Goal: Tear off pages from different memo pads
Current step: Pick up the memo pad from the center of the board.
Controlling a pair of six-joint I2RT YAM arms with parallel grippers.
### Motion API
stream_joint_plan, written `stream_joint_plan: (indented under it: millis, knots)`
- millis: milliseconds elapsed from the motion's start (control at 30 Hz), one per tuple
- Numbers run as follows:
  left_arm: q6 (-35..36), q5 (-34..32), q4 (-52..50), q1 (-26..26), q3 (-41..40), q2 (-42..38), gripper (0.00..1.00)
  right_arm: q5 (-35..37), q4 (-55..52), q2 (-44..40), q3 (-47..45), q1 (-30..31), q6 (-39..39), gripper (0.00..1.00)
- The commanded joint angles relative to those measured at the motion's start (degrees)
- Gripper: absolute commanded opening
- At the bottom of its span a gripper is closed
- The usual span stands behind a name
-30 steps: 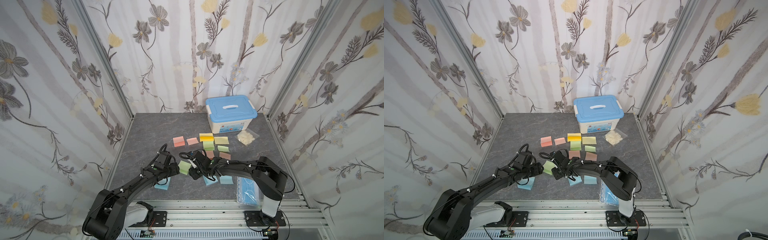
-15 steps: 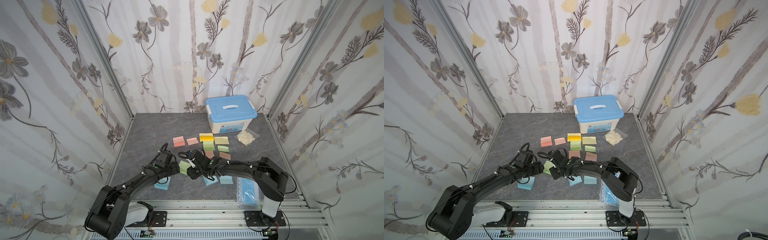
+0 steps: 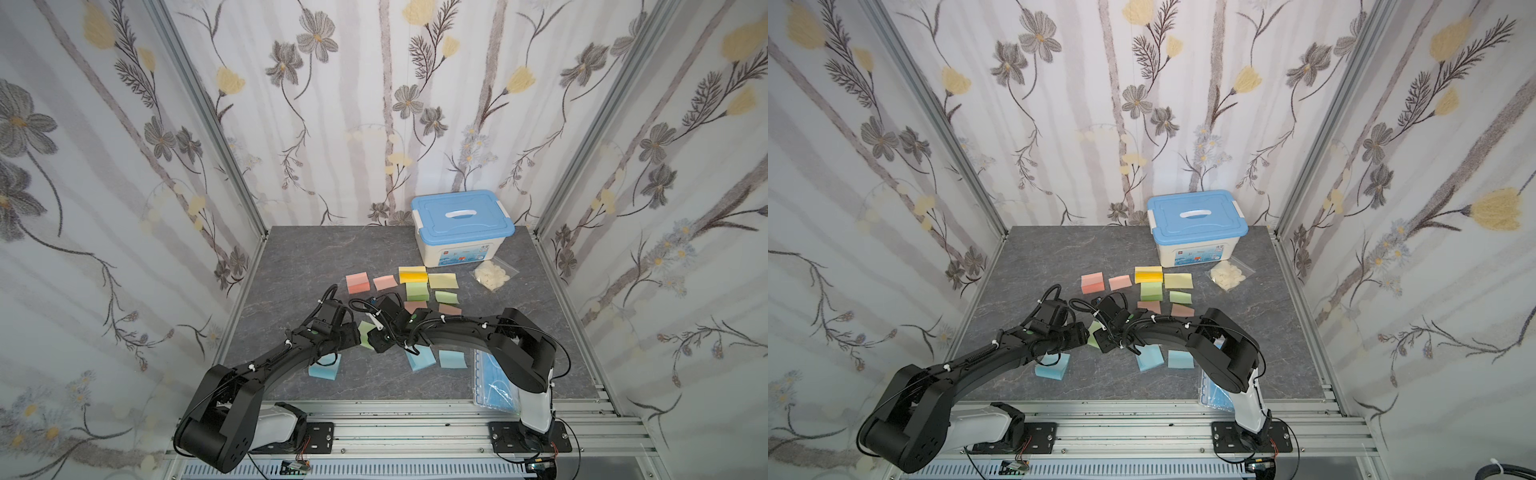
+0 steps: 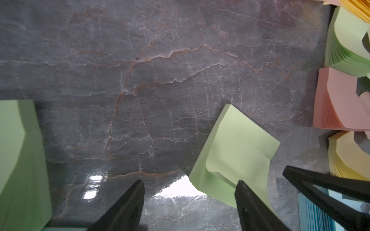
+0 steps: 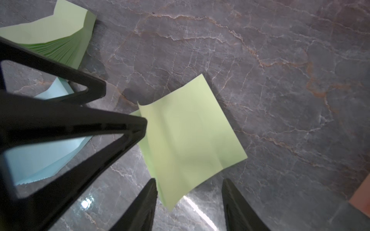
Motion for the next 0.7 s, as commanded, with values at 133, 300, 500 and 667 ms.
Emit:
stream_joint_plan:
  millis: [133, 300, 500, 667]
  knots:
    - [-1.3, -3.6, -0.7, 0.1, -0.6, -5.0, 0.78, 2.6, -2.0, 4.3, 4.9, 0.1, -5.0, 0.54]
    - [-2.4, -11.9, -6.7, 0.1, -2.2, -16.4, 0.80, 1.6, -5.5, 7.1, 9.2, 0.1, -7.9, 0.52]
    - [-3.8, -15.4, -10.0, 0.6, -4.7, -27.7, 0.80, 2.4, -9.2, 8.4, 12.6, -0.3, -14.1, 0.19]
    - [-2.9, -10.4, -7.8, 0.7, -5.4, -30.5, 0.81, -4.0, -9.5, 1.8, 11.8, -1.7, -23.2, 0.00]
